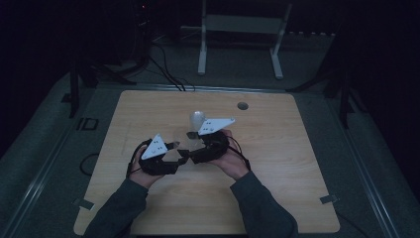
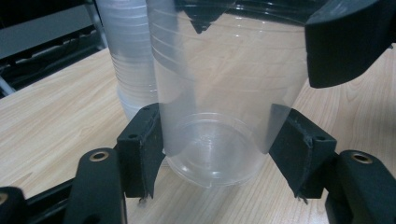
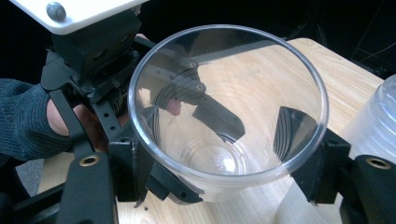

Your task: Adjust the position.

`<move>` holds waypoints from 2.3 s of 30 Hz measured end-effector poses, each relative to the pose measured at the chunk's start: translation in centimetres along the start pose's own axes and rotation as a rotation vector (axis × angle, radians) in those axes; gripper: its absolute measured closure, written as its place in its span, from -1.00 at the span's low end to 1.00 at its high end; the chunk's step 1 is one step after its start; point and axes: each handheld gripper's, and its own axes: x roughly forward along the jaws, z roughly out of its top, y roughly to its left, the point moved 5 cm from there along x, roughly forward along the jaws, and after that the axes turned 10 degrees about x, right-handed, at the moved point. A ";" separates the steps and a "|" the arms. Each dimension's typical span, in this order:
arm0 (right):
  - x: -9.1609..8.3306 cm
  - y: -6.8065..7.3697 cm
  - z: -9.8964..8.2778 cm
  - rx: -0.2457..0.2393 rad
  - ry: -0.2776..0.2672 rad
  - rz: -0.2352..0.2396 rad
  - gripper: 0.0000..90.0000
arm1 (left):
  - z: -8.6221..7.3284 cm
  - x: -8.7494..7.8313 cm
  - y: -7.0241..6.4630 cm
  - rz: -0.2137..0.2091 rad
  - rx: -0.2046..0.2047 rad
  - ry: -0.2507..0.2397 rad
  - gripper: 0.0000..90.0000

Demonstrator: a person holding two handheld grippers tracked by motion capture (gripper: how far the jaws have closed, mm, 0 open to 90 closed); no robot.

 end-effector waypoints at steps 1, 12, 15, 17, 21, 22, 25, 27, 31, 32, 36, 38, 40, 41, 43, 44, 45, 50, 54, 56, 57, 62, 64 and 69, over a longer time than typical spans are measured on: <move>0.0 0.0 0.0 0.000 0.000 0.001 -0.31 | 0.0 0.0 0.0 -0.003 -0.003 -0.001 -0.13; -0.3 0.2 0.0 0.040 -0.070 0.073 -0.52 | 0.3 -0.3 0.1 -0.026 -0.040 -0.051 -0.10; -0.3 0.1 0.0 0.059 -0.113 0.088 -0.52 | 0.3 -0.2 0.0 -0.036 -0.056 -0.063 -0.10; -0.2 0.1 -0.1 0.066 -0.132 0.086 -0.52 | 0.3 -0.1 -0.1 -0.043 -0.061 -0.069 -0.10; -0.3 0.1 0.0 0.078 -0.178 0.104 -0.51 | 0.4 0.0 -0.3 -0.055 -0.073 -0.078 -0.10; -0.3 0.1 0.1 0.074 -0.187 0.102 -0.50 | 0.4 0.0 -0.3 -0.060 -0.079 -0.083 -0.10; -0.4 0.2 0.2 0.056 -0.199 0.101 -0.48 | 0.5 0.0 -0.3 -0.073 -0.092 -0.095 -0.10; -0.5 0.2 0.2 0.049 -0.207 0.092 -0.44 | 0.5 0.0 -0.3 -0.080 -0.100 -0.106 -0.10; -0.5 0.2 0.3 0.043 -0.221 0.091 -0.41 | 0.5 0.1 -0.4 -0.093 -0.112 -0.120 -0.10; -0.5 0.2 0.3 0.042 -0.223 0.089 -0.41 | 0.5 0.1 -0.4 -0.096 -0.115 -0.122 -0.10; -0.6 0.2 0.3 0.037 -0.229 0.080 -0.41 | 0.5 0.2 -0.4 -0.095 -0.115 -0.123 -0.10; -0.6 0.2 0.3 0.036 -0.229 0.080 -0.41 | 0.5 0.1 -0.5 -0.095 -0.115 -0.125 -0.09; -0.6 0.2 0.3 0.032 -0.232 0.079 -0.41 | 0.5 0.1 -0.5 -0.096 -0.116 -0.126 -0.09; -0.6 0.2 0.3 0.029 -0.234 0.076 -0.41 | 0.5 0.1 -0.5 -0.096 -0.117 -0.128 -0.09; -0.6 0.2 0.3 0.030 -0.237 0.075 -0.41 | 0.5 0.1 -0.5 -0.097 -0.118 -0.128 -0.09; -0.6 0.2 0.3 0.030 -0.238 0.074 -0.41 | 0.5 0.1 -0.5 -0.097 -0.117 -0.128 -0.09; -0.6 0.3 0.3 0.029 -0.239 0.075 -0.41 | 0.5 0.1 -0.5 -0.098 -0.117 -0.127 -0.09; -0.6 0.3 0.3 0.025 -0.234 0.074 -0.38 | 0.4 0.3 -0.5 -0.101 -0.116 -0.121 -0.15; -0.8 0.2 0.3 0.026 -0.238 0.067 -0.38 | 0.4 0.4 -0.5 -0.096 -0.115 -0.111 -0.30; -0.9 0.1 0.3 0.026 -0.240 0.061 -0.37 | 0.4 0.3 -0.4 -0.096 -0.119 -0.113 -0.36; -1.0 0.0 0.3 0.027 -0.239 0.058 -0.38 | 0.4 0.3 -0.4 -0.091 -0.118 -0.113 -0.37; -1.3 -0.3 0.3 0.030 -0.246 0.041 -0.37 | 0.4 0.0 -0.2 -0.085 -0.122 -0.122 -0.38; -1.4 -0.4 0.3 0.033 -0.246 0.035 -0.37 | 0.4 0.0 -0.2 -0.082 -0.121 -0.124 -0.38; -1.6 -0.5 0.2 0.029 -0.244 0.021 -0.37 | 0.4 0.0 -0.2 -0.081 -0.115 -0.123 -0.38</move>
